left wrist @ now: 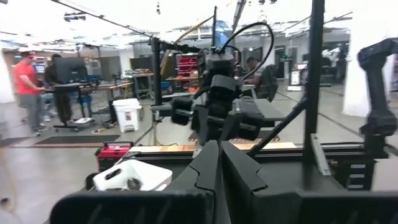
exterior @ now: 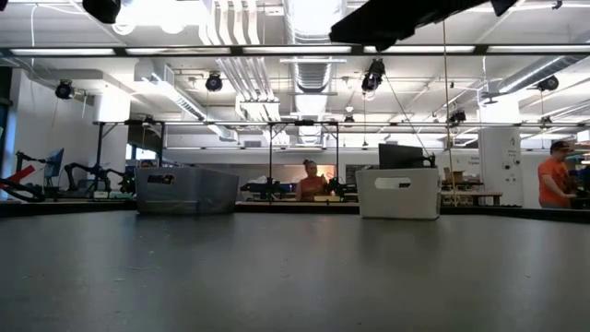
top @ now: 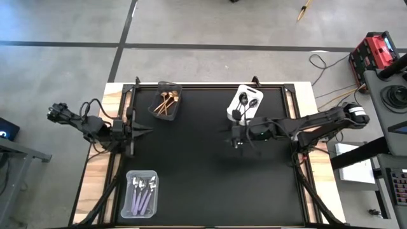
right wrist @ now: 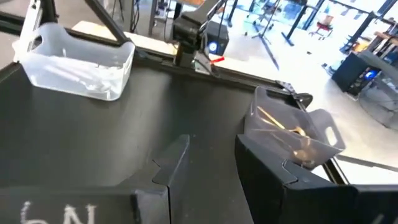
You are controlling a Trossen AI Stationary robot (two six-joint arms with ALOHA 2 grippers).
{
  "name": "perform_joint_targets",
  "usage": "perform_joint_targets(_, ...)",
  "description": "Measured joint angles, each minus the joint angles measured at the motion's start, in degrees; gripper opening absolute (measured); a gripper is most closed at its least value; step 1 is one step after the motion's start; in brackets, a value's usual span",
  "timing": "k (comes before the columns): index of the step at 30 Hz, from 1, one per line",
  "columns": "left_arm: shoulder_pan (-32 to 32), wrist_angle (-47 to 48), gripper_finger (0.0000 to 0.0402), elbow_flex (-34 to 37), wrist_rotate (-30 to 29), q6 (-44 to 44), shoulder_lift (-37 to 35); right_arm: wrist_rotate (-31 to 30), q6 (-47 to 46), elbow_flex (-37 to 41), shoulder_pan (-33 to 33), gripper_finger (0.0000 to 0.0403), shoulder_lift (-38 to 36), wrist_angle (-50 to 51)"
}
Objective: Sort silverware by color (type)
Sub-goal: Return to Home Position
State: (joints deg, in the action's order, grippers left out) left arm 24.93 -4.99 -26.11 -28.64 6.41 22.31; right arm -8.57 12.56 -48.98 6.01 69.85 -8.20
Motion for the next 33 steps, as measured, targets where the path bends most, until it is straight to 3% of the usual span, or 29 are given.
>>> perform_joint_targets(5,0.0,0.6,0.0000,0.0,-4.5,0.6,0.1,0.1,-0.2,3.3,-0.7,0.0121,-4.7,-0.3)
perform_joint_targets(18,0.0,1.3,0.0000,4.5,-4.3,1.1,-2.5,1.6,-1.7,8.6,-1.1,0.0121,-14.3,-0.3)
perform_joint_targets(33,0.0,5.5,0.0000,8.0,-4.3,-0.3,-14.0,1.6,-4.8,15.8,-4.3,0.0121,-23.2,-0.7)
